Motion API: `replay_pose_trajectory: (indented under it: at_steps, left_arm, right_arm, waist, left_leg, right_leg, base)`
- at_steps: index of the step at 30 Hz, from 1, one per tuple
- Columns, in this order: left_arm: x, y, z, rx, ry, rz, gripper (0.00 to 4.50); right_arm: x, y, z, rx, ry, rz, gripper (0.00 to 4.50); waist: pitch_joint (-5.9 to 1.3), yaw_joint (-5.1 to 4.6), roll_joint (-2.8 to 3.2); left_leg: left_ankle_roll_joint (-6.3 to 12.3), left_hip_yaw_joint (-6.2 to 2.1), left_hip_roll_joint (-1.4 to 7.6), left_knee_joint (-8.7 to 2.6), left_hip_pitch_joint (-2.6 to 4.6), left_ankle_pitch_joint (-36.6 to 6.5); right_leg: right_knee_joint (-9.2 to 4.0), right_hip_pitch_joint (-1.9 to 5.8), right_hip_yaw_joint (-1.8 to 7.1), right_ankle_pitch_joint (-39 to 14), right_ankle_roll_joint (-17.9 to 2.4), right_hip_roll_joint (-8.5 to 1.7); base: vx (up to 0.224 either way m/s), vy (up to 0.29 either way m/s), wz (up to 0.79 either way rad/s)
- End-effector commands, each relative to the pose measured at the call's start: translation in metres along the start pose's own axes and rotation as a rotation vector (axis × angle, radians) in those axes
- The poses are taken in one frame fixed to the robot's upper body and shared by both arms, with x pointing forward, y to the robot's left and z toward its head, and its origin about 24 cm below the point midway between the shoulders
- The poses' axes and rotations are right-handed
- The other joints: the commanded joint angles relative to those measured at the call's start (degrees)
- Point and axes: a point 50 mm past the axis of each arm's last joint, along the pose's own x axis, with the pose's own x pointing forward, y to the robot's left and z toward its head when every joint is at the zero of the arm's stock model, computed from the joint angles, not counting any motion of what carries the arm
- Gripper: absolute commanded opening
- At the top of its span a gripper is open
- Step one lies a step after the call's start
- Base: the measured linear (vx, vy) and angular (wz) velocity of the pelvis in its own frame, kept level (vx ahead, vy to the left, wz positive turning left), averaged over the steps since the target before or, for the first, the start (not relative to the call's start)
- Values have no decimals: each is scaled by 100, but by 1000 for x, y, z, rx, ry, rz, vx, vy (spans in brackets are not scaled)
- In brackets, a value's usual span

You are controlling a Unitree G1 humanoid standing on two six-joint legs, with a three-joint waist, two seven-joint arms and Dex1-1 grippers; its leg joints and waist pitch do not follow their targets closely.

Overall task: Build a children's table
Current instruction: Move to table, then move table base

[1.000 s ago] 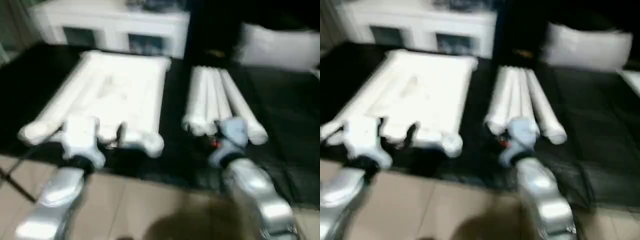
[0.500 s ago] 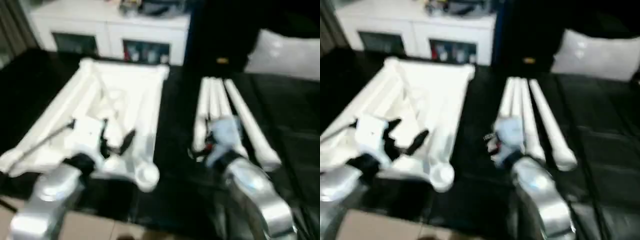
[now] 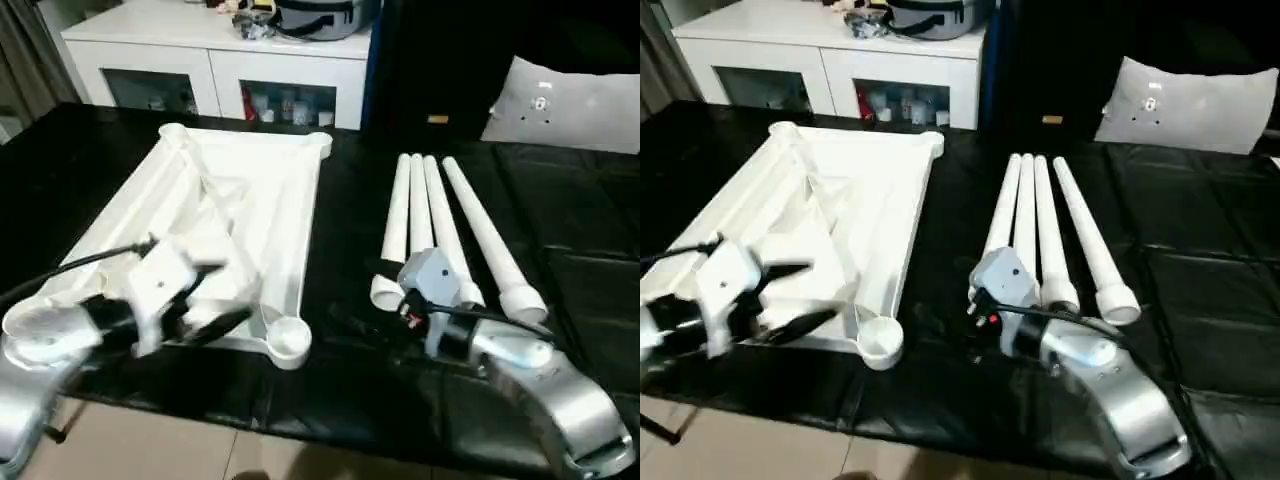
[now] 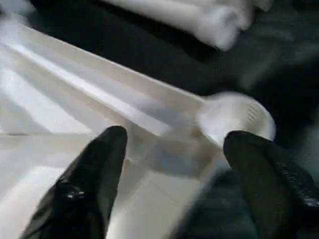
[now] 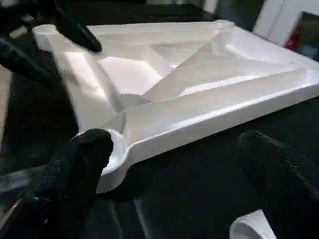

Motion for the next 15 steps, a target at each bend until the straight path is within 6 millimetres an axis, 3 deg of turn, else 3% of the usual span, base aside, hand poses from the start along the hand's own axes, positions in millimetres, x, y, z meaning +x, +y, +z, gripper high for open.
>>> replay_pose_trajectory:
  at_steps: [1, 3, 5, 9, 12, 15]
  left_arm:
    - [-3, 8, -1, 42, 44, -58, 318]
    - [-3, 9, -2, 61, 54, -69, 305]
    - [1, 15, -4, 124, 87, -97, 284]
    - [6, 16, -11, 163, 139, -145, 258]
    - [7, 15, -17, 166, 160, -189, 235]
    - [8, 11, -20, 139, 158, -228, 223]
  right_arm:
    - [-1, 0, 7, -14, -11, 44, 450]
    - [-1, 0, 7, -15, -8, 53, 450]
    - [-3, 4, 7, -17, -5, 90, 450]
    - [-3, 8, 3, -23, 10, 114, 450]
    - [-4, 12, 1, -8, 21, 130, 450]
    - [-4, 17, -2, 11, 31, 147, 450]
  waist:
    - [-199, 19, 51]
    - [-224, 6, 42]
    - [-254, 10, 79]
    - [-308, -18, 76]
    - [-310, -31, 69]
    - [-291, -17, 54]
  left_leg:
    - [12, -140, 451, -541, 71, -1486]
    - [-4, -134, 468, -557, 27, -1338]
    - [32, -129, 471, -536, 29, -1201]
    - [132, -109, 466, -481, 7, -665]
    - [170, -102, 468, -480, -2, -553]
    - [157, -87, 497, -497, 24, -713]
  right_leg:
    - [-626, 5, 413, -1852, -712, -656]
    - [-561, 55, 374, -1213, -853, -640]
    - [-529, 74, 362, -825, -897, -637]
    - [-438, 132, 321, 363, -1062, -637]
    - [-428, 154, 310, 580, -1104, -638]
    - [-450, 145, 314, 322, -1166, -654]
  base:
    - [0, 0, 0]
    - [0, 0, 0]
    - [0, 0, 0]
    - [0, 0, 0]
    - [0, 0, 0]
    - [0, 0, 0]
